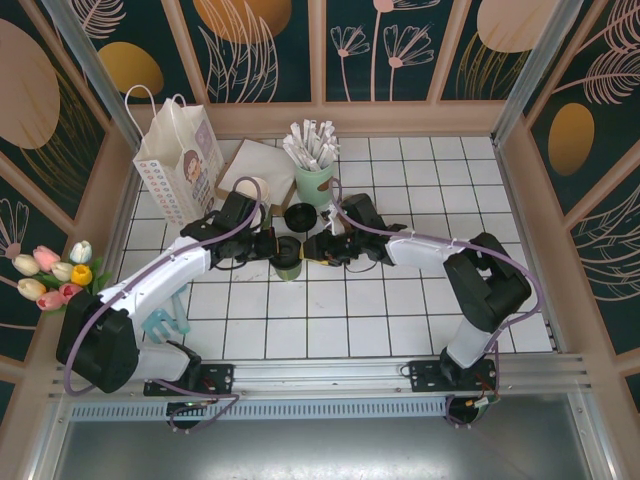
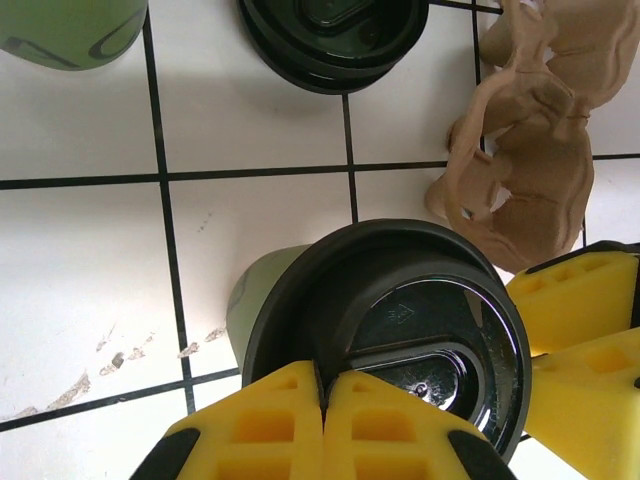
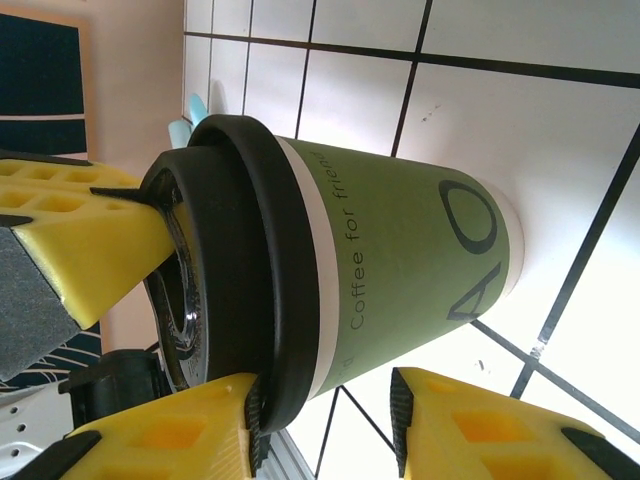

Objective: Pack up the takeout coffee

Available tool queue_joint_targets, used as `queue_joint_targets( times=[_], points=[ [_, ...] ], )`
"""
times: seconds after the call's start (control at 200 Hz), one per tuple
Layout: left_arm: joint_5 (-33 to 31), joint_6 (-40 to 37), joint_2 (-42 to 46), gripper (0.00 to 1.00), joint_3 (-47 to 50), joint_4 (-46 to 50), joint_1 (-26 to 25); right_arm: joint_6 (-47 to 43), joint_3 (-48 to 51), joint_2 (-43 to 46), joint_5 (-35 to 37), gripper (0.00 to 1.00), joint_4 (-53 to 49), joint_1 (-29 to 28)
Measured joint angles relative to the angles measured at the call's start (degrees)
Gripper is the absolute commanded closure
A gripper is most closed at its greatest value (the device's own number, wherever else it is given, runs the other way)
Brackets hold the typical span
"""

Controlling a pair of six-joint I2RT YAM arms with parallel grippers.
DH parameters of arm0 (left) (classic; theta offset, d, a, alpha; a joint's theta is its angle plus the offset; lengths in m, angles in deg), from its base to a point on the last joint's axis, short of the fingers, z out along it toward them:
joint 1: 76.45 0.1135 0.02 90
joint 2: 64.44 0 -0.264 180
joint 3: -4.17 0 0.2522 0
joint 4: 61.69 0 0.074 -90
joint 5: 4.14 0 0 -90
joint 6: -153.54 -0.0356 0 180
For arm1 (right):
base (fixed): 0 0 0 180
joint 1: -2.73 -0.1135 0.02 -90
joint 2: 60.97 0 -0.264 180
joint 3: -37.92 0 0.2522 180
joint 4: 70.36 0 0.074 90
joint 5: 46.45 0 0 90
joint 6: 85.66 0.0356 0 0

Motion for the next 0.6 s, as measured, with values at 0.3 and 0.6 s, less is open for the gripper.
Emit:
queue_joint_targets(
  times=[0.3,0.6],
  points=[
    [-1.79,-4.42,-3.17,1.00,-6.64,6.01,-0.50,2.60,-0.61,0.02,-3.58,0.53,2.45,5.81],
    [-2.67,-9.07,-6.12,1.00,-11.02,11.23,-0.66,3.08,-4.50,-1.95,-5.14,0.56,2.56,6.21]
  ],
)
